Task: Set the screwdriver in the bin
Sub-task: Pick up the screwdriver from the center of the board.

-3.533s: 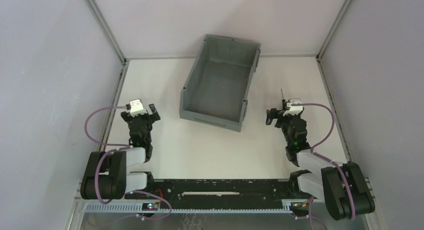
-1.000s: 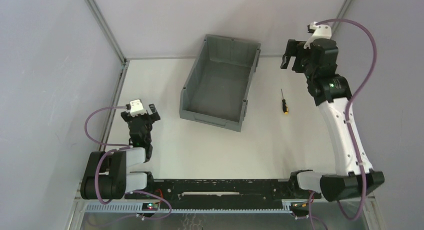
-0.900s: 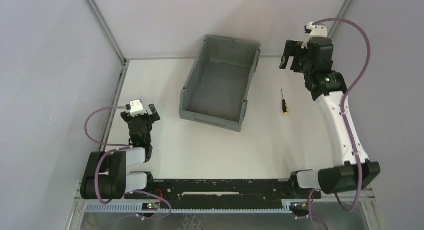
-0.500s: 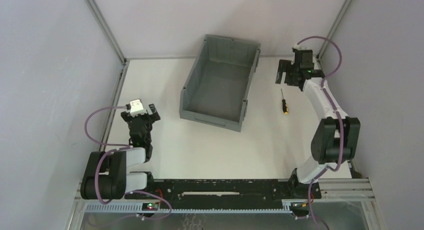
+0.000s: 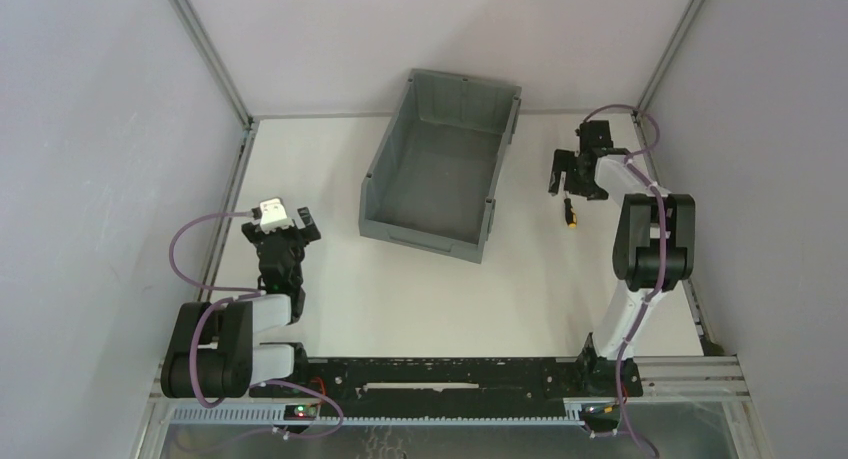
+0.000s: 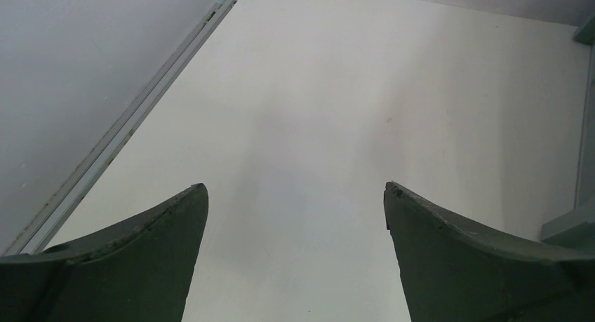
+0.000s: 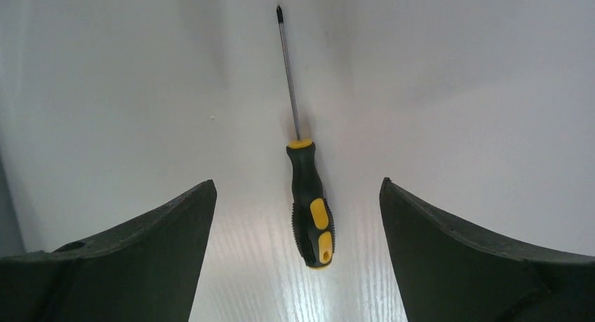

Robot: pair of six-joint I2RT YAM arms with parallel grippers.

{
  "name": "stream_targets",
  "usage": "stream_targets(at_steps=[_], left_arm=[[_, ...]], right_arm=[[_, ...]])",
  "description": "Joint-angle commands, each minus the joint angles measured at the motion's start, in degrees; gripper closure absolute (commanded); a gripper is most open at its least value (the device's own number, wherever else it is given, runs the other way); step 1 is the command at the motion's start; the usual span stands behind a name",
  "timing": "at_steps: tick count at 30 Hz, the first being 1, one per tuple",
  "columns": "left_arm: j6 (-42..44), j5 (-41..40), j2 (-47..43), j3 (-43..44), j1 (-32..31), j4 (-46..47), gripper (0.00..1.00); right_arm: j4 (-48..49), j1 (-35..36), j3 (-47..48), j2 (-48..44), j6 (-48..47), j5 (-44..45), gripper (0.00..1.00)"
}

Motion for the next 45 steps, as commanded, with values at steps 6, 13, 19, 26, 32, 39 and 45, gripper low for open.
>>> stream_targets(at_steps=[6,13,19,26,32,39,45], left_arm=[[1.38,-0.70,-0.46,1.91,-0.30,1.77,0.00],[1.38,-0.70,-0.46,1.87,-0.30,1.77,0.00],[1.38,-0.71,-0.47,1.89,-0.30,1.77,0.00],[1.38,-0.72,-0.47,1.87,-0.30,1.77,0.00],[1.38,-0.73,-0.46,1.87,-0.30,1.77,0.00],[1.38,-0.70,-0.53,1.88,-0.30,1.77,0.00],[1.38,-0.69,-0.46,1.87,-0.30,1.72,0.00]], right_arm=[[1.16,-0.29,-1.05,4.93,-0.46,0.23,0.26],[0.87,-0.38,-1.04,5.91,-0.45,1.27,0.68],[0.68,-0.40,-1.05,5.16,-0.44,1.42,0.84],[-0.94,-0.38,-1.04,-0.35,0.09,0.68,0.86],[-5.87,-0.38,2.48,-7.01,0.94,1.40,0.85],[-14.58,-0.02,11.20,-13.05,1.39,-0.74,0.86],[-21.78,1.74,21.06,-17.12,0.21,0.59,0.86]])
